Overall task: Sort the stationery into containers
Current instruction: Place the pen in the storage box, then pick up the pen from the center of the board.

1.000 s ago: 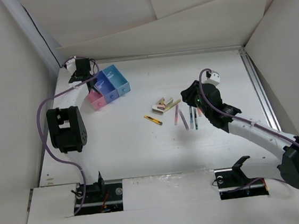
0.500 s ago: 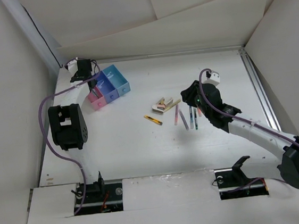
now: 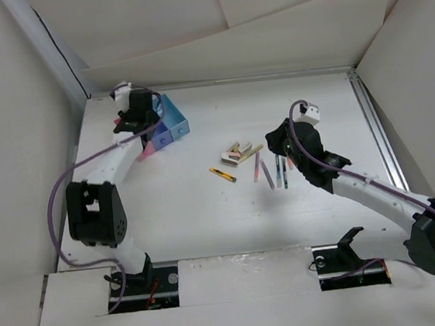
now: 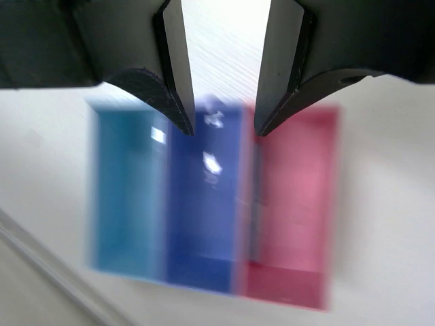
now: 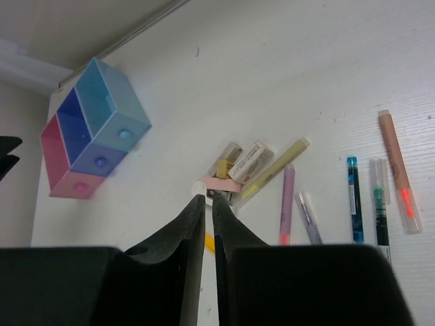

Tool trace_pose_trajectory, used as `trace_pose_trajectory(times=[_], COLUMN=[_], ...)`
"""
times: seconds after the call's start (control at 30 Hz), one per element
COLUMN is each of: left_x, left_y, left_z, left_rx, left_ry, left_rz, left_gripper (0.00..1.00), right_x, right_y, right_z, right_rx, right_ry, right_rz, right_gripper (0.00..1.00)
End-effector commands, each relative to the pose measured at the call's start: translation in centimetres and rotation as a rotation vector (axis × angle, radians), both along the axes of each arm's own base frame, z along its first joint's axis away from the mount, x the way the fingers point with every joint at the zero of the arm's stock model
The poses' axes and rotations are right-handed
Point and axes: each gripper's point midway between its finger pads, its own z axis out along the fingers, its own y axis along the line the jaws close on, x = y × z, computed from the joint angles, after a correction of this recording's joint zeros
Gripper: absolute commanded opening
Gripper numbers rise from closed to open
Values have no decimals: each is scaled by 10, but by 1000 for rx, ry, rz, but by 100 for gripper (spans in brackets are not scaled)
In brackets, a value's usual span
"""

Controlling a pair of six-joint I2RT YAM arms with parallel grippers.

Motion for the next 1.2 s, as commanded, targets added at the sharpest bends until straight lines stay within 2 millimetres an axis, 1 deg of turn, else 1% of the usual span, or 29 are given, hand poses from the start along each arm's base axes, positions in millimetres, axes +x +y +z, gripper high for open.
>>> trace_pose_trajectory(times=[0.0,0.03,0.1,0.13,0.17,0.2,0.23,0.27,0.33,0.37,0.4,0.43,0.47,0.5,0.53,0.57,0.63,0.7,0.8,0.87,0.9,0.93,1.0,1.03,1.07,1.1,1.13,1.17], left_x=[-27,-49,-72,-95,-109,-122,-134,-157,-174,-189,-192,-196,-195,-194,-193,-190,-188,-188,-184,-182,-178,-178,-176,-171,-169,-167,-167,-169], left_y=[-80,-116,-144,-167,-179,-182,-189,-209,-228,-243,-250,-255,-256,-259,-260,-264,-271,-271,-276,-277,-280,-280,-283,-282,-281,-279,-283,-280], left_z=[71,51,37,23,14,4,-4,-16,-21,-29,-27,-32,-40,-42,-46,-51,-55,-70,-71,-78,-72,-77,-77,-78,-83,-87,-87,-98], left_rx=[-85,-88,-108,-118,-156,-153,-172,-182,-236,-246,-268,-287,-285,-293,-302,-312,-318,-297,-312,-306,-325,-317,-336,-342,-349,-349,-363,-346], left_ry=[-222,-187,-164,-135,-113,-89,-73,-49,-39,-23,-29,-18,-1,2,5,15,32,75,76,76,55,62,60,64,80,92,100,123], left_rz=[-149,-228,-283,-344,-351,-332,-335,-385,-390,-427,-434,-426,-413,-404,-394,-375,-369,-345,-329,-316,-306,-305,-288,-279,-262,-254,-255,-244], left_gripper=[36,36,35,35,35,35,35,37,41,45,46,47,47,48,50,50,50,48,48,48,48,48,48,47,46,44,44,42], right_x=[0,1,2,3,1,3,3,4,4,4,4,4,5,5,4,4,3,4,3,1,1,1,1,-1,-2,-2,-3,-3], right_y=[-6,-7,-16,-20,-21,-25,-24,-29,-29,-29,-29,-29,-32,-32,-33,-33,-33,-37,-37,-38,-38,-38,-40,-41,-42,-42,-43,-43], right_z=[25,25,28,24,24,24,25,22,22,22,22,22,22,26,24,24,27,27,30,30,30,30,34,37,36,36,39,40], right_rx=[22,20,24,19,25,25,35,29,29,29,29,29,28,34,29,28,34,34,39,40,40,40,52,59,59,59,64,64], right_ry=[-65,-67,-72,-64,-61,-61,-59,-51,-51,-51,-51,-51,-51,-58,-51,-51,-58,-58,-66,-67,-67,-67,-76,-85,-85,-85,-92,-93], right_rz=[-38,-48,-81,-91,-94,-105,-108,-119,-119,-119,-119,-119,-128,-128,-128,-128,-128,-137,-137,-137,-137,-137,-149,-149,-149,-149,-149,-149], right_gripper=[14,12,11,11,10,10,10,11,12,12,12,12,13,13,15,15,15,16,16,17,17,17,18,20,21,25,27,30])
